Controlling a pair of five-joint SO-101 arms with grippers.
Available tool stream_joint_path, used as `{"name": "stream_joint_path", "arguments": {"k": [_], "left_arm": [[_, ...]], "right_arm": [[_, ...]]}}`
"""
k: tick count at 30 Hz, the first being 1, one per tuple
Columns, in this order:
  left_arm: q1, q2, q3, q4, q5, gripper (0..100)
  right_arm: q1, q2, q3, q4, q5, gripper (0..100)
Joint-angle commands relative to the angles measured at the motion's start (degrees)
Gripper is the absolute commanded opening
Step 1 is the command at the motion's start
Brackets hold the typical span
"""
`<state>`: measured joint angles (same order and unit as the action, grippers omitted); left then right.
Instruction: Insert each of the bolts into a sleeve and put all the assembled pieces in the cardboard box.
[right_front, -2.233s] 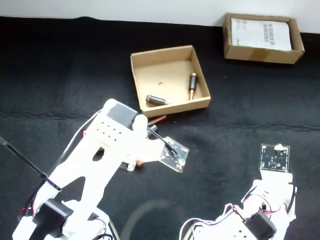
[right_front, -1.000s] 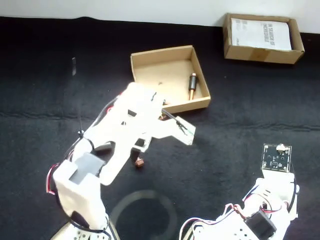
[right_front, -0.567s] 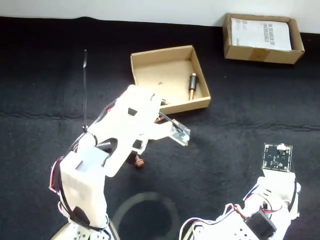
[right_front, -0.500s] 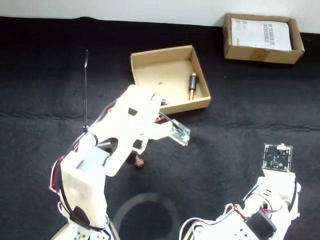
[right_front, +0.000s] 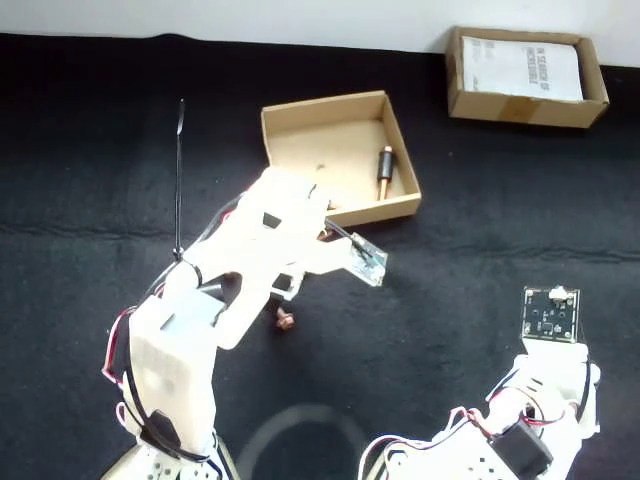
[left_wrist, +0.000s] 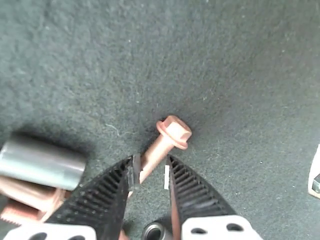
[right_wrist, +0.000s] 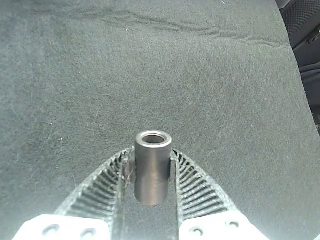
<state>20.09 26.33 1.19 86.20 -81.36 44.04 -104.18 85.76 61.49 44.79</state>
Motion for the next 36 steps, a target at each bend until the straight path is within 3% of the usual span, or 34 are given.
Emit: {"name": "stream_joint_path", "arguments": {"k": [1,17,20,25,29,36], "left_arm": [[0.13,0.04,-0.75,-0.79,-9.23,10],[0.04,3.3,-1.1,-0.44,-11.96,10],[-0.04,3.12,-1.01,-0.44,-11.96,1],[0.57,0.48,-2.59,4.92,-11.08,1],[3.03,-6.55,-8.31,10.81,-3.16,1],[3.56,-16.22,-16.48,10.99,15.3,1]], "right_arm": [[0.13,-0.66,0.4,-1.19,1.76,0.8],[-1.01,-0.66,0.75,-1.19,3.08,0.8],[-1.8,-0.66,0.84,-1.19,2.99,0.8],[-4.53,-0.66,0.75,-0.84,-0.44,0.8],[-9.54,-0.48,1.19,-0.84,-7.74,0.8],[-25.54,-0.57,1.27,-1.19,-23.47,0.8]]}}
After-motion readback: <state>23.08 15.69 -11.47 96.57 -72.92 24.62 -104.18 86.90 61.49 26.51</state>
